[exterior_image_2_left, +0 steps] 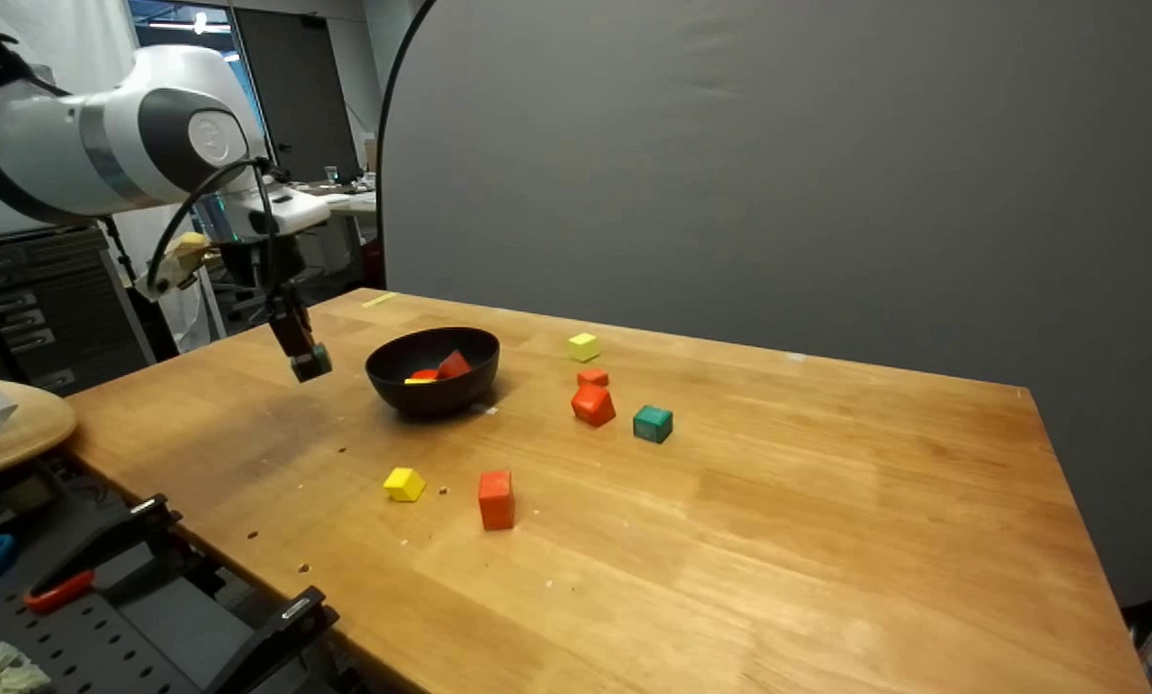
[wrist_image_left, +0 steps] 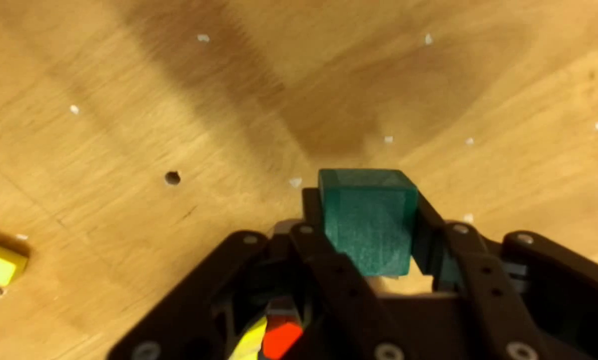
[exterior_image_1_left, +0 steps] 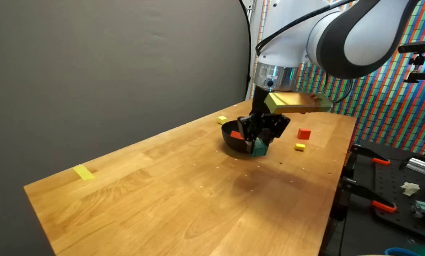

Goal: Place all the blocks inside the black bowl

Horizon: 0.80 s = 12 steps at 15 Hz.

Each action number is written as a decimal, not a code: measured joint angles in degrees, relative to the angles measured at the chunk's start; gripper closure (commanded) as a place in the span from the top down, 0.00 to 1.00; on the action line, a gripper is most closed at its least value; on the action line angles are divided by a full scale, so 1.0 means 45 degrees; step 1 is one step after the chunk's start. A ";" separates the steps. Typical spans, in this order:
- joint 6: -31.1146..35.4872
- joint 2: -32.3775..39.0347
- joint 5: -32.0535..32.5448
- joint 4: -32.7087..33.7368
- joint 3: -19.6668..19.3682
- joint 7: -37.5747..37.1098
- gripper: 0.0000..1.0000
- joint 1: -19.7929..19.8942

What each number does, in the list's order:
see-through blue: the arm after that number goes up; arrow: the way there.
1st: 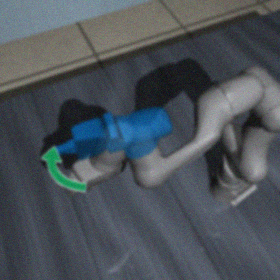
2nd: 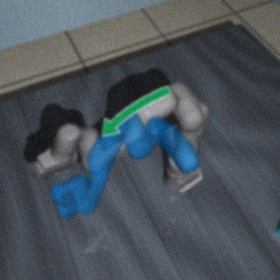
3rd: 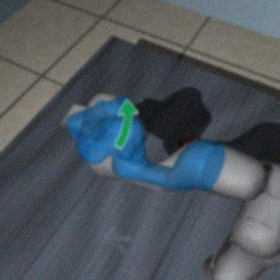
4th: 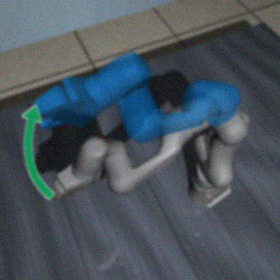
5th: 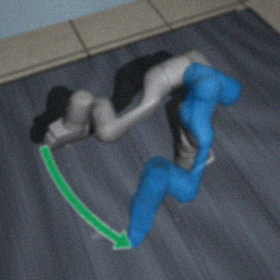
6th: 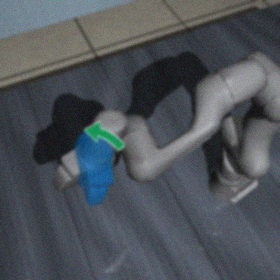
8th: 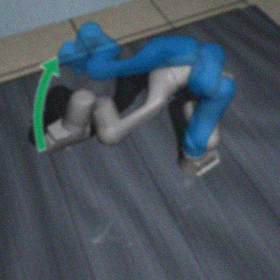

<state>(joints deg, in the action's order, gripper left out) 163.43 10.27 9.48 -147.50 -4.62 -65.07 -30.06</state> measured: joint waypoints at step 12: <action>0.0605 0.0405 0.7063 0.0963 -0.2919 -0.4230 0.84 0.0265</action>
<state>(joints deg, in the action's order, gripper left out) 166.15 12.09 41.26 -143.17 -17.75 -84.11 -28.87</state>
